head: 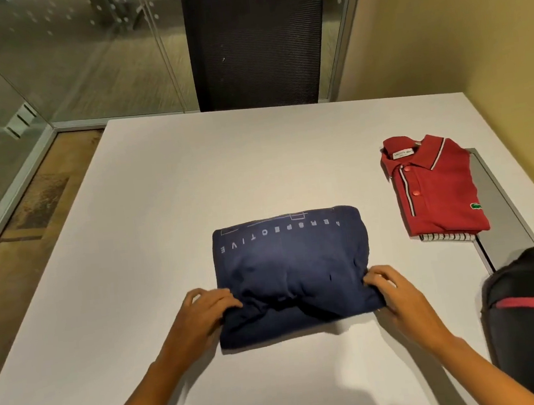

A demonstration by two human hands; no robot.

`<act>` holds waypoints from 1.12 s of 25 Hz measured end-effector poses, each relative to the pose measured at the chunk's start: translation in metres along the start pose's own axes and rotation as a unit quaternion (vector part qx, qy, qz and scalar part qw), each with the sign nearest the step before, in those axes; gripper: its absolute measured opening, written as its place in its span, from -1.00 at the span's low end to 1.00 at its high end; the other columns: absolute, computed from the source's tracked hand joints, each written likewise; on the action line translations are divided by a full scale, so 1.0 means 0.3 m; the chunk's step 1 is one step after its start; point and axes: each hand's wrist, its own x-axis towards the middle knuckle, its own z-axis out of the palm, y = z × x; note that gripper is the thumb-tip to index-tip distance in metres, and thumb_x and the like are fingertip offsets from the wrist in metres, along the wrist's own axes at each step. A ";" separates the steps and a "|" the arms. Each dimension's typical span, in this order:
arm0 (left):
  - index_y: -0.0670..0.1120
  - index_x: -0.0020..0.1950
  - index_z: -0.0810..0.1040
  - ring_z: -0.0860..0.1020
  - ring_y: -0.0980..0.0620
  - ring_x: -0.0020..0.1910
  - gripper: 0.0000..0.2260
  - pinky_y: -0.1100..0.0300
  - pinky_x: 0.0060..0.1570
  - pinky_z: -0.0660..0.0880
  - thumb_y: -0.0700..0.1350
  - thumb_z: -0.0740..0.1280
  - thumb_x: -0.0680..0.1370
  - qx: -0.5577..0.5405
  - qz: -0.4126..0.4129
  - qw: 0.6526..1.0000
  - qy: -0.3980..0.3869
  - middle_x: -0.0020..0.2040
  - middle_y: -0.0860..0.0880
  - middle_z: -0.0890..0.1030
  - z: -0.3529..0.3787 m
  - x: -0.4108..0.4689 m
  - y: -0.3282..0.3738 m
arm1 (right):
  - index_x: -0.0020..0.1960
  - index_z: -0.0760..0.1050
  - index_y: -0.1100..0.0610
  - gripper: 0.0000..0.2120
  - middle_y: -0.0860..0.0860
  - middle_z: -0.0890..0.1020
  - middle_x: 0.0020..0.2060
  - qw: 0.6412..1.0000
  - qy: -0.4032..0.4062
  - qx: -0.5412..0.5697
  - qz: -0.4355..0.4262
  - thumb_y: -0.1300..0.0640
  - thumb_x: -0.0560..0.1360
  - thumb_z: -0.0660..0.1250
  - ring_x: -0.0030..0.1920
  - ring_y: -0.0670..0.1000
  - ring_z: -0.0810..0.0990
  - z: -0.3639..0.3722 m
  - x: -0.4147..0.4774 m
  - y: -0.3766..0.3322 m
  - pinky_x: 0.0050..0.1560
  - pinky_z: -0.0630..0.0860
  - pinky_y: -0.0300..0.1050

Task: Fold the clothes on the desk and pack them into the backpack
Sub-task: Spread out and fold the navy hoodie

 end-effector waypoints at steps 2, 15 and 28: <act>0.15 0.21 0.51 0.48 0.15 0.28 -0.59 0.30 0.33 0.16 -0.21 0.06 0.52 -0.050 -0.025 0.998 -0.020 0.21 0.23 0.54 0.022 -0.060 0.006 | 0.16 0.50 0.07 -0.42 -0.12 0.44 0.18 0.999 0.016 -0.011 0.028 0.54 0.26 0.32 0.03 -0.03 0.54 0.020 -0.050 -0.003 -0.06 0.37 -0.46; -0.02 0.53 0.26 0.29 -0.17 0.47 -0.19 -0.10 0.40 0.22 -0.35 0.48 0.35 0.133 0.009 0.990 -0.043 0.51 -0.03 0.30 0.125 0.180 0.222 | 0.58 0.07 0.01 -0.06 0.00 0.13 0.56 0.961 -0.069 -0.245 -0.111 0.11 0.33 0.51 0.55 0.19 0.07 0.150 0.066 -0.186 0.45 0.12 0.25; -0.15 0.57 0.10 0.10 -0.16 0.54 -0.13 -0.12 0.50 0.06 -0.31 0.44 0.34 0.198 0.015 0.980 0.019 0.58 -0.09 0.11 0.184 0.081 0.282 | 0.46 0.32 0.06 -0.24 0.12 0.47 0.25 0.958 -0.002 -0.236 -0.160 0.00 0.29 0.42 0.17 0.17 0.49 0.132 0.145 -0.251 0.27 0.35 0.25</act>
